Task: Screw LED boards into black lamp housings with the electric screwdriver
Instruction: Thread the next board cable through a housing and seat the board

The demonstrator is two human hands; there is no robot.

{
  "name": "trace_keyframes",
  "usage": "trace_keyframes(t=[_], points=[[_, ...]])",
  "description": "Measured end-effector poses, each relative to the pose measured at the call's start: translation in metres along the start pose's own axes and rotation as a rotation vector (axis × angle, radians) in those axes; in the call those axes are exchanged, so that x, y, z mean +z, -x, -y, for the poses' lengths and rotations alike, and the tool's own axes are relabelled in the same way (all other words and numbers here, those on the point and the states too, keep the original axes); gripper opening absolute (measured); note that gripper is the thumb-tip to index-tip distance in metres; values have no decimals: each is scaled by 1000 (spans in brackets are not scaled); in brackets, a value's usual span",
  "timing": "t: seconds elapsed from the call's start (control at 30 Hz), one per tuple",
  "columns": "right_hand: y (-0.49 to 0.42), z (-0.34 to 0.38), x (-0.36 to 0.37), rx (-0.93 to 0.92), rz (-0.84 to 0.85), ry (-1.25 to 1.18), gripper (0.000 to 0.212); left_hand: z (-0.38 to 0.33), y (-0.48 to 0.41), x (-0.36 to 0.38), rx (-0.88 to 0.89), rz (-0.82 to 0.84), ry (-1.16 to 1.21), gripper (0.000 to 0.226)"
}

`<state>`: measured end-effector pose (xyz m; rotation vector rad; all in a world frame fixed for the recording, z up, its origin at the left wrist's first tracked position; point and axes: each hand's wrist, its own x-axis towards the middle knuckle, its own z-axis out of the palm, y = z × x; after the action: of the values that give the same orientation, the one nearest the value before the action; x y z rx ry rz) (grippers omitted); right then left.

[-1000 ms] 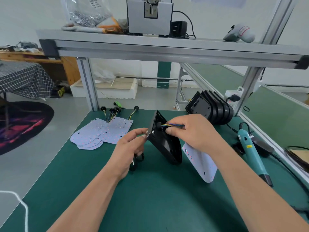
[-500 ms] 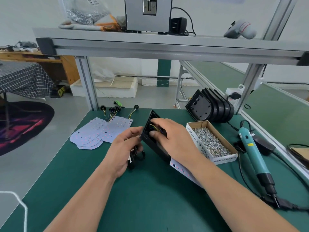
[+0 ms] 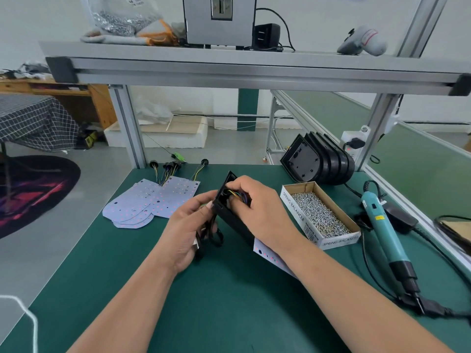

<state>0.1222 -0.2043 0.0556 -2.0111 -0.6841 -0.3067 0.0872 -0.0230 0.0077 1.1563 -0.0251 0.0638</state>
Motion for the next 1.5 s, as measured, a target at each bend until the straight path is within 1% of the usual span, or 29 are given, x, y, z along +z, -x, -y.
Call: trace_keyframes(t=[0.1,0.27,0.43,0.5,0.67,0.8,0.9,1.0,1.07,1.13,1.2,1.23,1.3,1.37,1.43,1.5], points=[[-1,0,1,3,15,73,21,0,0,-1,-10,-13,27,30],[-2,3,-1,-18,80,186,16,-1,3,2,-31,-29,98,27],[-1,4,-6,2,164,92,22,-5,5,6,-40,-28,155,35],[-1,4,-6,17,144,47,21,-6,6,6,-37,-20,172,35],[-1,4,1,44,30,-14,13,-5,6,9,-28,-11,171,31],[0,4,2,39,2,-43,14,-8,7,10,-22,-6,148,32],[-3,4,-1,36,67,-12,17,-8,10,9,-24,-3,161,38],[-7,6,-6,69,174,-42,11,-8,12,10,-18,0,181,28],[-8,8,-7,55,222,-14,9,-8,12,10,-22,-26,164,27],[-8,9,-10,40,241,13,12,-9,12,11,-33,-38,145,28],[-8,9,-14,34,215,30,11,-11,11,13,-38,-23,138,30],[-8,9,-16,45,182,32,11,-11,11,14,-36,-17,135,29],[-7,8,-15,76,97,28,18,-11,10,14,-25,-14,128,31],[-7,6,-10,71,44,66,18,-11,9,14,-19,-24,117,30],[-7,5,-7,70,68,54,16,-10,9,13,-19,-29,109,26],[-8,6,-7,68,151,-74,13,-9,10,12,-13,-30,102,27]])
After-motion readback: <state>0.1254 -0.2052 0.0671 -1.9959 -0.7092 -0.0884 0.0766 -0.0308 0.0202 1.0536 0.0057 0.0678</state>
